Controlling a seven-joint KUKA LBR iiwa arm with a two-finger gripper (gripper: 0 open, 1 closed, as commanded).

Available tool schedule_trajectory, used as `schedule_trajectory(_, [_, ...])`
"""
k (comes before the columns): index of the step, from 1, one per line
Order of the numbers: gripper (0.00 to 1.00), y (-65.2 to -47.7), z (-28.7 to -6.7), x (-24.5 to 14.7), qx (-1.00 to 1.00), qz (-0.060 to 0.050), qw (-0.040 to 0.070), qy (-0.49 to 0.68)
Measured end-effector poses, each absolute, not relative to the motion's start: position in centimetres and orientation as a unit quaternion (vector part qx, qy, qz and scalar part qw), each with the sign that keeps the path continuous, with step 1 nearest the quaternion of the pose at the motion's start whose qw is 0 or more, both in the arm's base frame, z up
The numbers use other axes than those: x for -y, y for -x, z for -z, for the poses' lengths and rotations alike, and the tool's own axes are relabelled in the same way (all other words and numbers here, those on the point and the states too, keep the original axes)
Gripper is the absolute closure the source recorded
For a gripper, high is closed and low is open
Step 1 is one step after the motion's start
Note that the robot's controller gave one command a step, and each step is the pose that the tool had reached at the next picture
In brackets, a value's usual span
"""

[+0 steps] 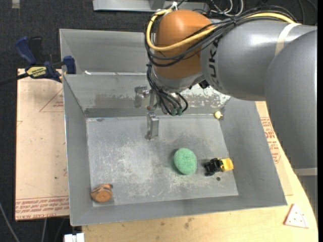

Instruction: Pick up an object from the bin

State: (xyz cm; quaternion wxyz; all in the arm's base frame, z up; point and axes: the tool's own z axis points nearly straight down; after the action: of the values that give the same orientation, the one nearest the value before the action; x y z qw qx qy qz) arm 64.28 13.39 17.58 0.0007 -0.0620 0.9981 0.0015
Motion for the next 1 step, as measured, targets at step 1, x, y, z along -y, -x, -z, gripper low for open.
schedule_trajectory(1, [0.00, -63.01, -18.78, -10.55, -0.999, 0.001, 0.000, 0.047])
